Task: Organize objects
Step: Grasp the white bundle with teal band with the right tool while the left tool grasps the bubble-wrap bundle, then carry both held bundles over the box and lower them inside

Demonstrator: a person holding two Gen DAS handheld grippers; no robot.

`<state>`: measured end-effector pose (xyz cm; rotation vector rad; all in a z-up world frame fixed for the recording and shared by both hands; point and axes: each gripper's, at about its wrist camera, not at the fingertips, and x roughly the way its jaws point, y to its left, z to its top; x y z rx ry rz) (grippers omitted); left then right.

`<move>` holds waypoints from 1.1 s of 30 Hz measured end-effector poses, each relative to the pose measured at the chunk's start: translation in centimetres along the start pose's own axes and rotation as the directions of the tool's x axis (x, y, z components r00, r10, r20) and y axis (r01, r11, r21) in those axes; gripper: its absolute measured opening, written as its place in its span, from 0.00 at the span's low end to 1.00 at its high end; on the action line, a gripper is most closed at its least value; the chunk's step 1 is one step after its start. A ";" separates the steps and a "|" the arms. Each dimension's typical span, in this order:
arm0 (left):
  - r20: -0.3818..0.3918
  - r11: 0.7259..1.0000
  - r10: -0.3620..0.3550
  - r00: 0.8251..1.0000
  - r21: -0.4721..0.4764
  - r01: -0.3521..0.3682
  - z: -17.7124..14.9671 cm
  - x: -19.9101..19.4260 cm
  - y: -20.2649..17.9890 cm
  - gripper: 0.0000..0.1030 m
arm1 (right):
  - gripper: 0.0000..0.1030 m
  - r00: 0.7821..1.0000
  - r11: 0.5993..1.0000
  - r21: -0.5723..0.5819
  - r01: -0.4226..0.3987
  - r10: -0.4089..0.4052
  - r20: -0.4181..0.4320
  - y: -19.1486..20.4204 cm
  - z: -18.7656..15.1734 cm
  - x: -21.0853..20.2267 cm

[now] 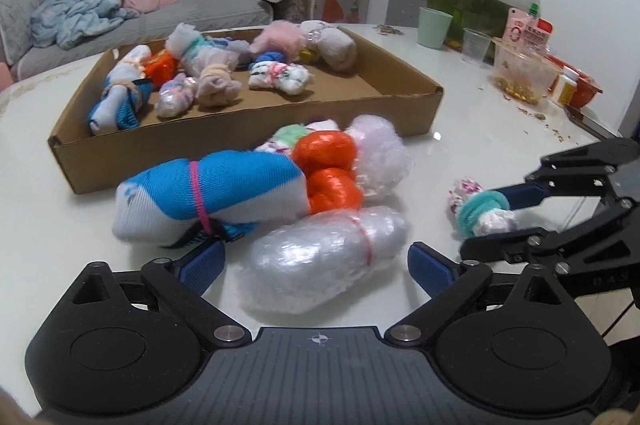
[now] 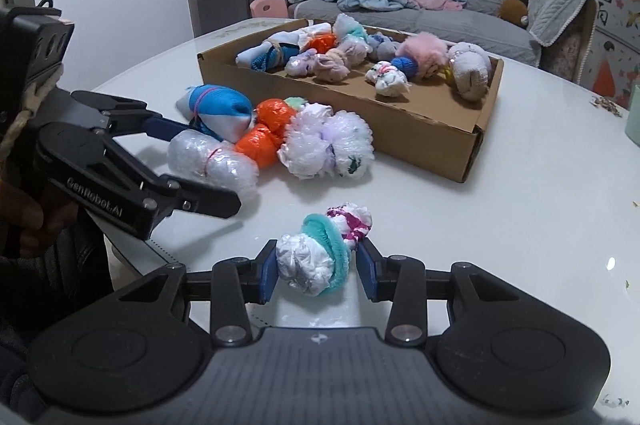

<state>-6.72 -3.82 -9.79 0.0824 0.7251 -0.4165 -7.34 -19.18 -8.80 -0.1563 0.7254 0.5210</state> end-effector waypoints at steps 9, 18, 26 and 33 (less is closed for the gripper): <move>0.028 0.999 0.027 0.999 0.021 -0.028 -0.4 -0.6 -1.1 0.63 | 0.36 1.000 1.000 -0.009 -0.010 0.010 0.004 -0.3 0.1 0.1; 0.030 1.000 -0.015 0.999 0.005 0.014 -0.7 -2.3 -1.5 0.54 | 0.36 1.000 1.000 -0.012 -0.010 0.010 0.004 -0.6 0.3 -0.5; 0.057 1.000 -0.002 0.998 -0.028 0.003 0.5 -4.8 -1.2 0.54 | 0.36 1.000 1.000 -0.030 0.000 0.000 0.029 -1.0 1.5 -1.5; 0.089 0.998 0.013 0.996 -0.055 -0.008 2.2 -6.2 0.0 0.54 | 0.36 0.998 0.999 -0.047 0.016 -0.012 0.069 -1.8 3.0 -2.5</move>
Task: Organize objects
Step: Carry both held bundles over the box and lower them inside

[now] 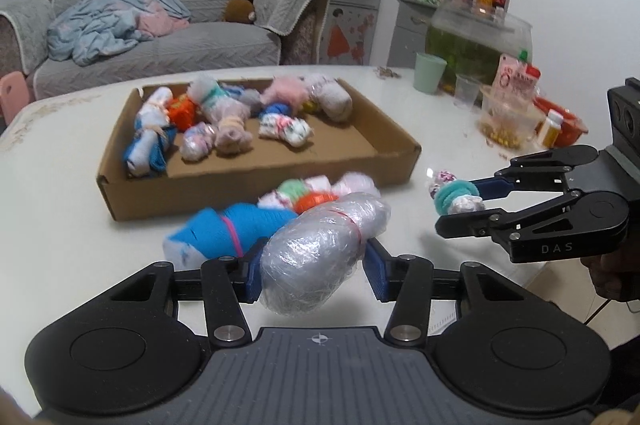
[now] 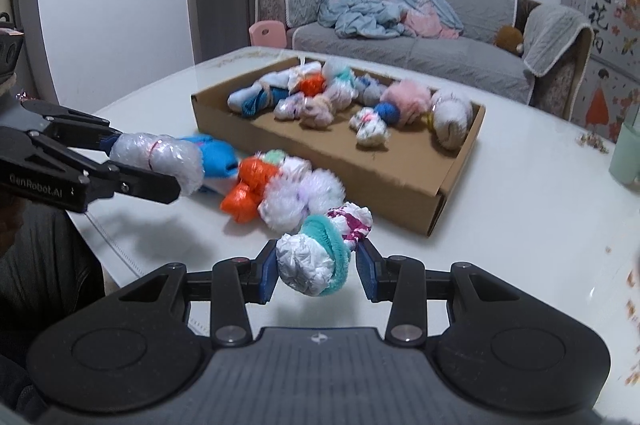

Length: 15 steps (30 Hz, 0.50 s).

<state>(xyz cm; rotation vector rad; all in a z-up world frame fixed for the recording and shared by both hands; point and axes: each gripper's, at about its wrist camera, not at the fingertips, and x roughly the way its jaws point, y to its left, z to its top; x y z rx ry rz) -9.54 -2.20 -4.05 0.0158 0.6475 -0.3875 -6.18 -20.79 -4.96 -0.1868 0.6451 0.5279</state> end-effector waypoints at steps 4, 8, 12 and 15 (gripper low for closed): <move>0.026 1.000 0.018 0.999 -0.016 -0.018 2.7 -0.5 1.0 0.54 | 0.36 0.999 1.000 -0.024 0.011 -0.011 0.032 -1.3 1.9 -0.7; 0.047 0.999 0.032 0.998 -0.025 -0.031 6.2 0.0 1.3 0.54 | 0.36 0.997 0.998 -0.062 0.021 -0.017 0.071 -2.7 4.6 -0.9; 0.053 1.000 0.018 0.998 -0.023 -0.017 9.7 1.7 0.7 0.54 | 0.36 0.995 0.993 -0.115 0.040 -0.029 0.092 -4.2 7.2 -0.5; 0.043 1.000 -0.006 0.999 -0.030 0.007 11.9 3.7 -0.1 0.54 | 0.36 0.996 0.990 -0.136 0.034 -0.022 0.092 -5.5 9.0 0.4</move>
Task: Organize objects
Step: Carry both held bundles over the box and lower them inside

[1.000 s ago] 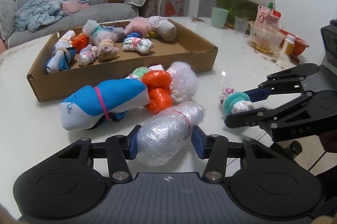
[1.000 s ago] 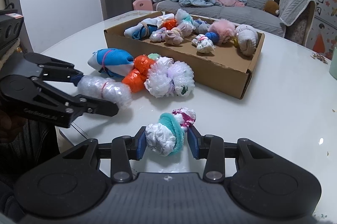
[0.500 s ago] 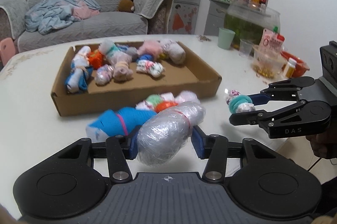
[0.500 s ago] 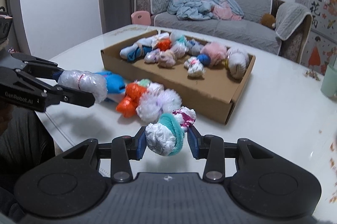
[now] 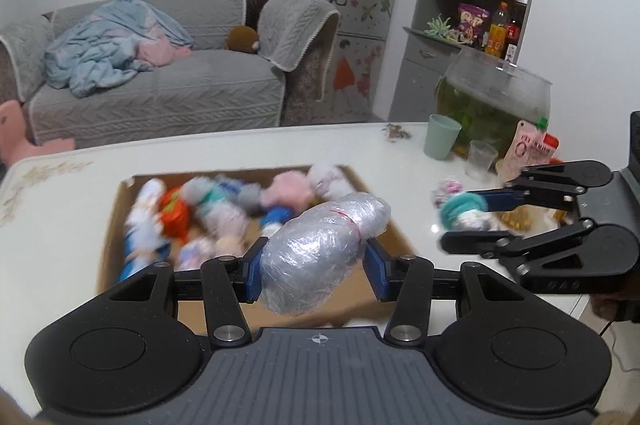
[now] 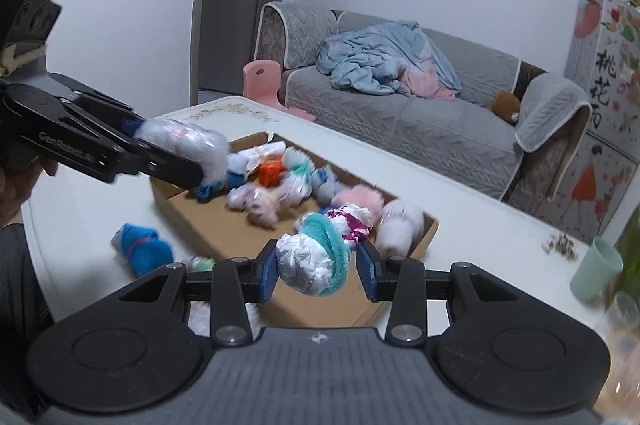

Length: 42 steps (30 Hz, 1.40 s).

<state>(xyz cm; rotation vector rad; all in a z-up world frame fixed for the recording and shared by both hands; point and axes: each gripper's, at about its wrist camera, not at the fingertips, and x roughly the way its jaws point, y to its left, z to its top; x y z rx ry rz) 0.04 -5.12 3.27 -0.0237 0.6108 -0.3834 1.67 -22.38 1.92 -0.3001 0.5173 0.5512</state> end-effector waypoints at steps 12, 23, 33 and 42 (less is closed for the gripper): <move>-0.154 0.974 -0.137 0.979 -0.203 0.104 2.3 12.3 -0.4 0.54 | 0.36 0.995 0.999 -0.008 0.044 -0.044 -0.084 -4.3 0.2 4.2; -0.257 0.988 -0.021 0.966 -0.154 -0.019 0.6 17.1 1.7 0.54 | 0.36 0.993 1.000 -0.030 -0.004 0.000 -0.118 -3.9 0.1 6.0; -0.232 0.995 0.103 0.967 0.031 -0.098 0.2 17.5 0.9 0.55 | 0.36 0.977 0.990 -0.108 -0.092 0.069 -0.204 -3.8 0.0 10.6; -0.220 0.988 0.126 0.967 0.115 -0.102 0.1 18.0 -0.1 0.55 | 0.36 0.957 0.971 -0.185 -0.153 0.098 -0.274 -3.9 -1.0 12.1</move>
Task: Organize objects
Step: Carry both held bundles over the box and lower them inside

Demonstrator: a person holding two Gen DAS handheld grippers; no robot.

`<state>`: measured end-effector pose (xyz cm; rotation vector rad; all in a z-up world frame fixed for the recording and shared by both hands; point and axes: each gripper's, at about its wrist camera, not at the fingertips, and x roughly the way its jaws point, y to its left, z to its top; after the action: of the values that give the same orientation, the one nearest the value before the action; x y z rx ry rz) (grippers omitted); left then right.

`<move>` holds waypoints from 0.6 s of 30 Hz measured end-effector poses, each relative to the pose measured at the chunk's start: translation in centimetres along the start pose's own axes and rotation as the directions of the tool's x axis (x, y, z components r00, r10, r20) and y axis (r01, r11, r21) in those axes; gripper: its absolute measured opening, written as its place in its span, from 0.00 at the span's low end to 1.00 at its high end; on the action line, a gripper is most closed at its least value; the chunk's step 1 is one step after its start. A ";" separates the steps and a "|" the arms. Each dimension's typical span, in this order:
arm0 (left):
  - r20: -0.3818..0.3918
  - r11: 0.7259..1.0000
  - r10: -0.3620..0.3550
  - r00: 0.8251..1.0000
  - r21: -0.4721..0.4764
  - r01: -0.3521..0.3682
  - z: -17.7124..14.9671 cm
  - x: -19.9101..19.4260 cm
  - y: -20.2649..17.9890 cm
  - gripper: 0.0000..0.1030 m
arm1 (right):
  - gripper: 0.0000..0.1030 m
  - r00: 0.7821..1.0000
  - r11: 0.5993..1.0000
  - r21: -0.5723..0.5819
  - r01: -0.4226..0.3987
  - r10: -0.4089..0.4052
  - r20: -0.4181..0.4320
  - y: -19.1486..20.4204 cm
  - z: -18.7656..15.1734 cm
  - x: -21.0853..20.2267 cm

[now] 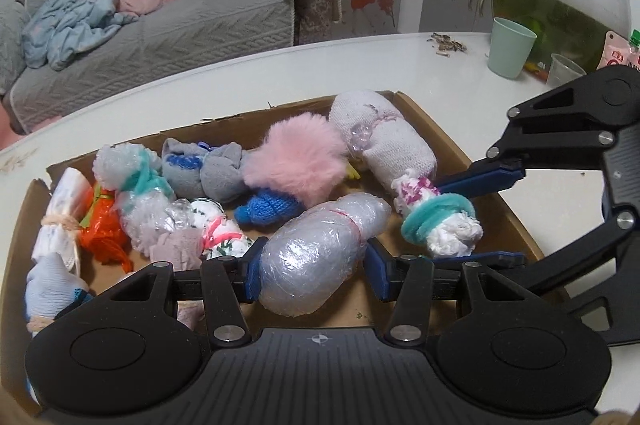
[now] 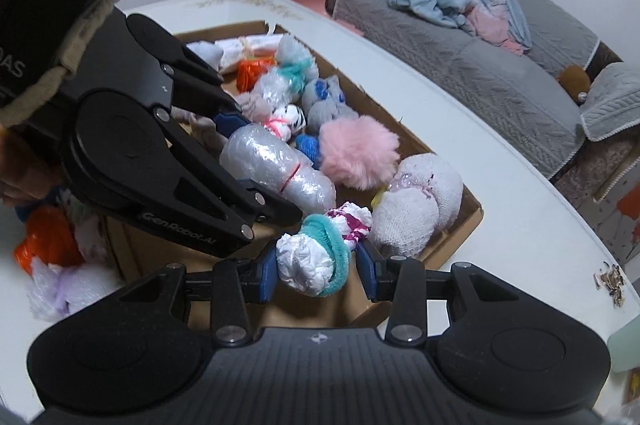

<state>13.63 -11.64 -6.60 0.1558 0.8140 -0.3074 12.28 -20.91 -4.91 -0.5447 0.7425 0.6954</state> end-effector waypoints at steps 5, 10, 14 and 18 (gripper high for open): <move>-0.010 1.000 0.010 1.000 0.023 -0.010 -0.1 0.4 -0.5 0.55 | 0.37 1.000 1.000 0.003 -0.009 0.009 -0.026 -1.0 0.0 0.9; -0.026 1.000 0.011 1.000 0.020 -0.011 0.0 0.8 -0.6 0.58 | 0.37 0.998 1.000 0.000 -0.011 0.011 -0.056 -1.1 0.0 1.7; -0.036 1.000 0.013 0.999 0.015 -0.012 0.0 1.0 -0.5 0.59 | 0.36 0.998 1.000 -0.006 -0.009 0.009 -0.069 -1.2 -0.1 1.9; -0.047 1.000 0.019 0.999 0.004 -0.019 0.2 1.1 -0.2 0.65 | 0.37 0.997 1.000 -0.017 -0.009 0.007 -0.076 -1.0 0.0 1.7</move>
<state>14.37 -12.14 -7.32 0.1750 0.8576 -0.2880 14.00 -20.92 -6.00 -0.5872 0.8108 0.6919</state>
